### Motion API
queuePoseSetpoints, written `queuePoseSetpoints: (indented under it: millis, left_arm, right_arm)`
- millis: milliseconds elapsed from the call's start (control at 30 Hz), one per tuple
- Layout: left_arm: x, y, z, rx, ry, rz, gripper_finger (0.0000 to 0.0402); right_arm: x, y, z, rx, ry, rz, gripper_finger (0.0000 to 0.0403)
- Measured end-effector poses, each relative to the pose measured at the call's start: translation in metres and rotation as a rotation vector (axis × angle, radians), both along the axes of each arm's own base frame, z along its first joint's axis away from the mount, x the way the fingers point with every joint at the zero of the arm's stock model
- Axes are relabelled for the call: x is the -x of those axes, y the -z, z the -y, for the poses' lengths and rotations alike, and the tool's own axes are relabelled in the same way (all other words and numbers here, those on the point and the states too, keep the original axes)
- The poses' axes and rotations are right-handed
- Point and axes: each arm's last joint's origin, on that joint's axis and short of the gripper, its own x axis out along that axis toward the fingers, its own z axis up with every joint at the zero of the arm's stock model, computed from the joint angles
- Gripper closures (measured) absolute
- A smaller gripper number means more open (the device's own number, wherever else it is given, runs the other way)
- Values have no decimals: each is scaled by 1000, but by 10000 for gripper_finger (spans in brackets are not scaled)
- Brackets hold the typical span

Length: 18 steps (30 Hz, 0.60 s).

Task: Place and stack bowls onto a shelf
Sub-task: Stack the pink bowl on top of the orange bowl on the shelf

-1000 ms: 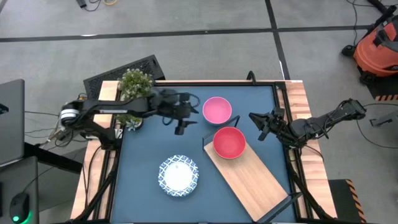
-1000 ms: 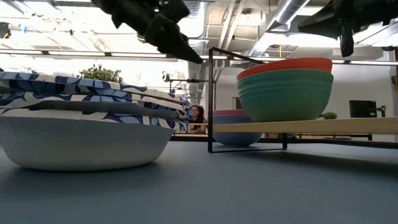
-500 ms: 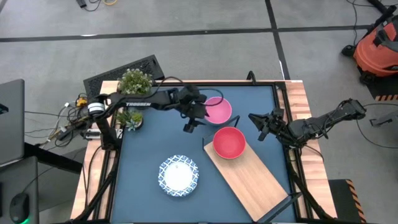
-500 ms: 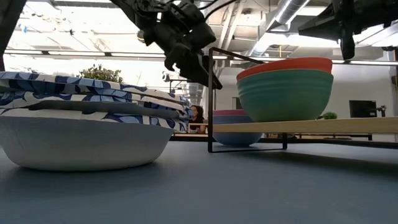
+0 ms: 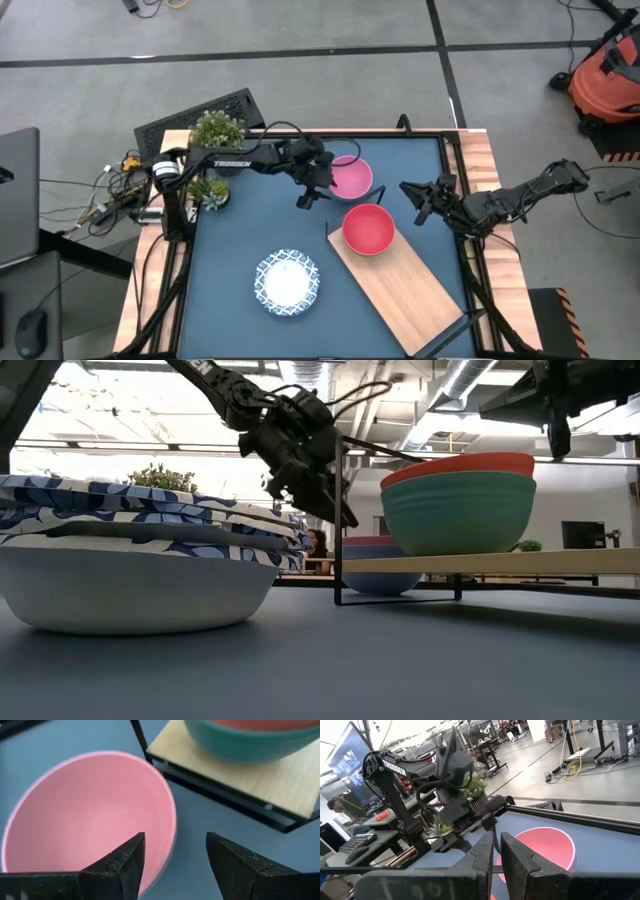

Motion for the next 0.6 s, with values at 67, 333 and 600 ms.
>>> queuePoseSetpoints:
  millis: [67, 333, 600]
  left_arm:
    - [0, 0, 0, 14, -9, -12, 207]
    - [-1, 10, -6, 25, -31, -34, 207]
    - [-2, 16, -7, 18, -39, -58, 241]
  right_arm:
    - [0, 0, 1, -4, 6, 2, 340]
    - [0, 1, 2, -4, 19, -4, 340]
    - [0, 1, 2, -4, 19, -5, 340]
